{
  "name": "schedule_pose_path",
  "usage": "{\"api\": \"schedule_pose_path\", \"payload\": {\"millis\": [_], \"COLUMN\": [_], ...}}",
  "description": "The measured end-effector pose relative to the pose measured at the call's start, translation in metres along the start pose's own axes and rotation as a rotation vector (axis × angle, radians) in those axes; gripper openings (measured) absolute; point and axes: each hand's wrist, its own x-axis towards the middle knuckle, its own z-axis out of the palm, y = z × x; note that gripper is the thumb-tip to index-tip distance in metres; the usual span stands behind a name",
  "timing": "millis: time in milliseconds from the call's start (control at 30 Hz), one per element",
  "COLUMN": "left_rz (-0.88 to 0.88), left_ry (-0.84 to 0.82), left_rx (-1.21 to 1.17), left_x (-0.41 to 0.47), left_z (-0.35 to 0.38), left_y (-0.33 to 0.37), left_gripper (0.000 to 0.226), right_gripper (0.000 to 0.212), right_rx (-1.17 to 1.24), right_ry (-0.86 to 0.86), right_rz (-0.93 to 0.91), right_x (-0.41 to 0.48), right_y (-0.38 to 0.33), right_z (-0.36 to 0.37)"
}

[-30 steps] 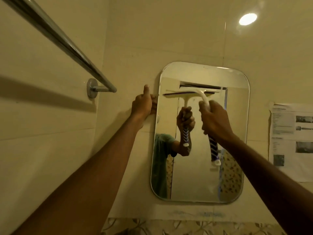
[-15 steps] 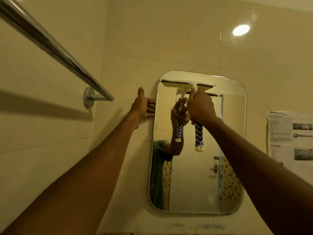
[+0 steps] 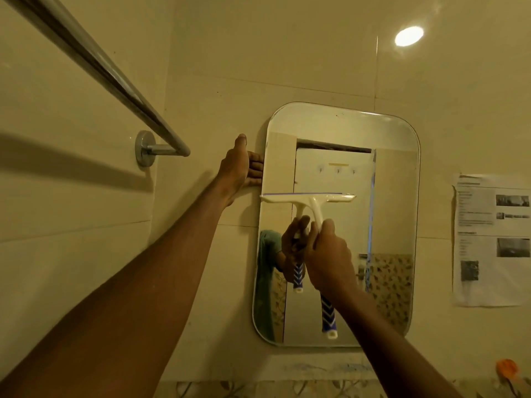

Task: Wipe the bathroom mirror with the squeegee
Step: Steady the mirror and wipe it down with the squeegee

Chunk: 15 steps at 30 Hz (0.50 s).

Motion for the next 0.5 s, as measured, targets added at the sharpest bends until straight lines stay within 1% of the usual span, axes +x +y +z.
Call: {"api": "schedule_pose_path", "payload": {"millis": [67,167,200,300,433,500], "left_rz": [0.011,0.023,0.029,0.078,0.117,0.123], "left_ry": [0.012,0.028,0.038,0.083,0.110,0.116], "left_rx": [0.014,0.025,0.038,0.118,0.211,0.237], "left_x": [-0.002,-0.006,-0.007,-0.013,-0.018,-0.019], "left_z": [0.001,0.004,0.005,0.009,0.011,0.011], "left_y": [-0.001,0.000,0.000,-0.001,-0.002,-0.002], "left_gripper": [0.064,0.059,0.057,0.049,0.048,0.049], "right_gripper": [0.048,0.021,0.017,0.023,0.033,0.040], "right_rx": [-0.044,-0.118,-0.118,-0.094,-0.042,-0.089], "right_ry": [-0.037,-0.114,-0.135,-0.133,0.015,0.012], "right_rz": [0.001,0.042,0.058,0.057,-0.022,-0.041], "right_x": [-0.016,-0.047,-0.054,-0.045,0.003,0.011], "right_y": [0.009,0.024,0.026,0.014,-0.012,-0.015], "right_z": [0.004,0.010,0.009,0.000,-0.011,-0.009]}}
